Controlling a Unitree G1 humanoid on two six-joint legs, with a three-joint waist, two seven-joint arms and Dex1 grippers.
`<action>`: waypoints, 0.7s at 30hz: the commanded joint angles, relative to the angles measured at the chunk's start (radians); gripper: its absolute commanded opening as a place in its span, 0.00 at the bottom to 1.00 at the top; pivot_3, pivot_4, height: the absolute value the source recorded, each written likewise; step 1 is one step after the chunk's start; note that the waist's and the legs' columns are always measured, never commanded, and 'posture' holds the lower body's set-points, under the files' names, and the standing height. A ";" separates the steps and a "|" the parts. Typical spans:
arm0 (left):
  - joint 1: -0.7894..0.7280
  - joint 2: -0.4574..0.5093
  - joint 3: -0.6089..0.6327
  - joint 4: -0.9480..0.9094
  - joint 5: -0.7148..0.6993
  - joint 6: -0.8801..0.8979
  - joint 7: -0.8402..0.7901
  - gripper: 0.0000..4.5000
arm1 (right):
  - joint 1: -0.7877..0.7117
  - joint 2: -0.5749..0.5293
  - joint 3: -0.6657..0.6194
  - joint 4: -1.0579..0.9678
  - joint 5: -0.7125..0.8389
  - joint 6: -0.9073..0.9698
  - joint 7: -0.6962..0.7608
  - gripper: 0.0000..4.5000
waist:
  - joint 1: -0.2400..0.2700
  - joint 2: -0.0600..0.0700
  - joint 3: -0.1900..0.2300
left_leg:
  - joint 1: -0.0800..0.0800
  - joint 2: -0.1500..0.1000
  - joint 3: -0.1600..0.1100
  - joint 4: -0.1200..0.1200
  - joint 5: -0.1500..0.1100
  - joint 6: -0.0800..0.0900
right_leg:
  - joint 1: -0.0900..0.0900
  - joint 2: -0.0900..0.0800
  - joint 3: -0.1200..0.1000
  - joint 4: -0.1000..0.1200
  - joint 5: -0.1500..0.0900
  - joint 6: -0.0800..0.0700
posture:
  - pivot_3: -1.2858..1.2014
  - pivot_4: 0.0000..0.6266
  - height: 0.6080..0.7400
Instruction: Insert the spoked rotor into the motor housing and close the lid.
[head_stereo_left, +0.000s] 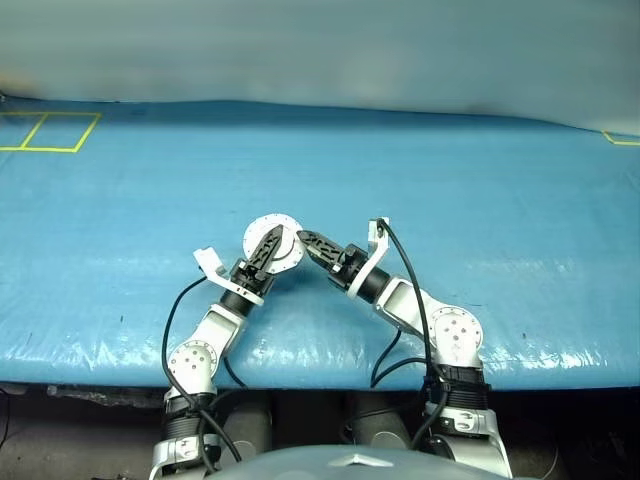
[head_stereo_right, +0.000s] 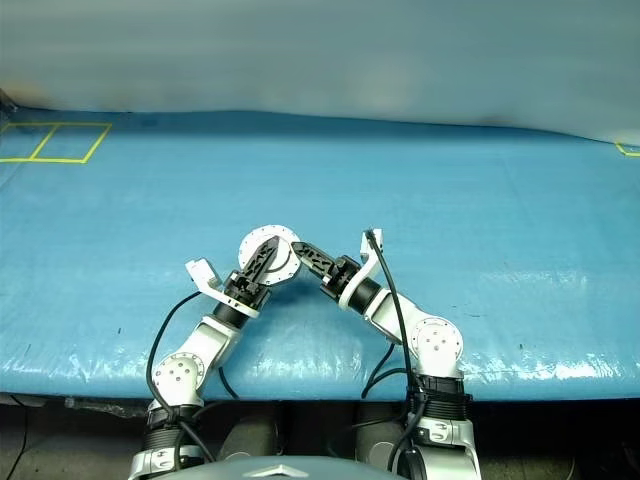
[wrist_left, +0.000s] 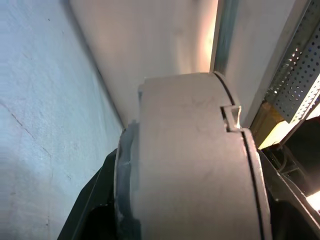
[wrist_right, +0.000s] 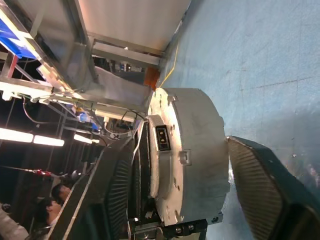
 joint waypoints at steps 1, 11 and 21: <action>-0.003 -0.071 0.018 0.011 0.011 -0.050 0.014 0.61 | -0.014 0.001 0.022 -0.099 -0.012 -0.043 0.056 0.70 | 0.000 0.000 0.000 | 0.000 0.000 0.000 0.000 0.000 0.000 | 0.000 0.000 0.000 0.000 0.000 0.000 | 0.52 0.24 1.00; -0.134 -0.050 0.211 0.101 0.032 -0.318 0.157 0.61 | -0.016 -0.033 0.010 -0.100 -0.090 -0.098 0.047 0.70 | 0.005 -0.002 0.001 | 0.000 0.000 0.000 0.001 0.000 0.000 | 0.000 0.000 0.000 0.001 0.001 0.000 | 0.52 0.24 1.00; -0.251 0.076 0.271 0.262 0.216 -0.379 0.325 0.61 | -0.020 -0.038 0.039 -0.089 -0.135 -0.092 0.046 0.70 | 0.017 -0.004 0.001 | 0.002 -0.001 0.000 0.002 0.000 0.000 | 0.002 0.000 0.000 0.000 0.004 0.006 | 0.52 0.24 1.00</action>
